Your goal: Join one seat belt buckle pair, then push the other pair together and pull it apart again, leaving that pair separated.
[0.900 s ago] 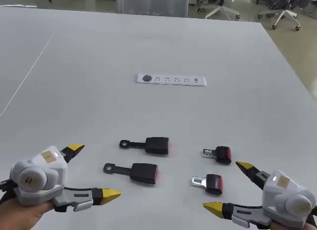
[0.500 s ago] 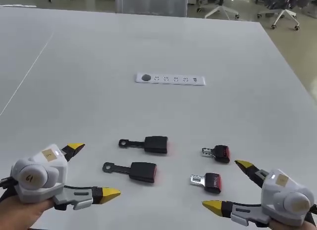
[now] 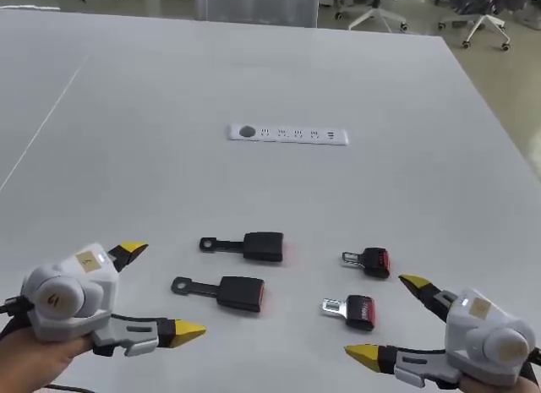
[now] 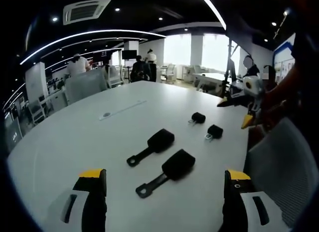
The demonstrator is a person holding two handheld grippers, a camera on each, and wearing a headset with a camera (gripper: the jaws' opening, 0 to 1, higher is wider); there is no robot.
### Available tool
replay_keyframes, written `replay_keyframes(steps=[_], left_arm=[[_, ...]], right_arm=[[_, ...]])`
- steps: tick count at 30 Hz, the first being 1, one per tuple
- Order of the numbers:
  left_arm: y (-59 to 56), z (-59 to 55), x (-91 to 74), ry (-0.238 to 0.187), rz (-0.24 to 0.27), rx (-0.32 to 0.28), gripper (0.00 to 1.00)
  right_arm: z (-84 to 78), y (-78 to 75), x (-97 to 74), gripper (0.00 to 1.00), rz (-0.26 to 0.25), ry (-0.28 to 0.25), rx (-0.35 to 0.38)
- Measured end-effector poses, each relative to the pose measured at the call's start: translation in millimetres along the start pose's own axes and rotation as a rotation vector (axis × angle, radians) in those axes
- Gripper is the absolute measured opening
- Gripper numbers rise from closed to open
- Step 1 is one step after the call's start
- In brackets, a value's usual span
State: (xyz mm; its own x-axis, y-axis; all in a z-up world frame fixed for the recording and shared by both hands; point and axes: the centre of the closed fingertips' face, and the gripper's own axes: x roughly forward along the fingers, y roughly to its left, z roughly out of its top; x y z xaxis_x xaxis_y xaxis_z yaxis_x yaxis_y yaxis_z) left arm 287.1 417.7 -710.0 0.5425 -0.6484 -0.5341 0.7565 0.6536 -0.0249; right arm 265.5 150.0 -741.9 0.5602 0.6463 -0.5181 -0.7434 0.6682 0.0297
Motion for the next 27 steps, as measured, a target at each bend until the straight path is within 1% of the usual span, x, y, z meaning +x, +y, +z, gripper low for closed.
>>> replay_keyframes(steps=[9, 16, 20, 27], left_arm=[[-2.2, -1.5, 7.9, 0.027, -0.031, 0.035, 1.0], [-2.6, -3.4, 17.6, 0.05, -0.066, 0.066, 0.99], [-4.4, -5.1, 23.3, 0.065, -0.09, 0.08, 0.97], [-7.6, -7.5, 36.2, 0.093, -0.137, 0.139, 0.93]], right_arm=[[-3.5, -3.5, 2.8, 0.92, 0.02, 0.018, -0.006], [-9.6, -7.8, 6.6, 0.9, 0.04, 0.046, -0.016], [-12.0, -8.6, 9.6, 0.87, 0.061, 0.057, -0.027], [-20.5, -12.7, 17.2, 0.85, 0.092, 0.104, -0.044]])
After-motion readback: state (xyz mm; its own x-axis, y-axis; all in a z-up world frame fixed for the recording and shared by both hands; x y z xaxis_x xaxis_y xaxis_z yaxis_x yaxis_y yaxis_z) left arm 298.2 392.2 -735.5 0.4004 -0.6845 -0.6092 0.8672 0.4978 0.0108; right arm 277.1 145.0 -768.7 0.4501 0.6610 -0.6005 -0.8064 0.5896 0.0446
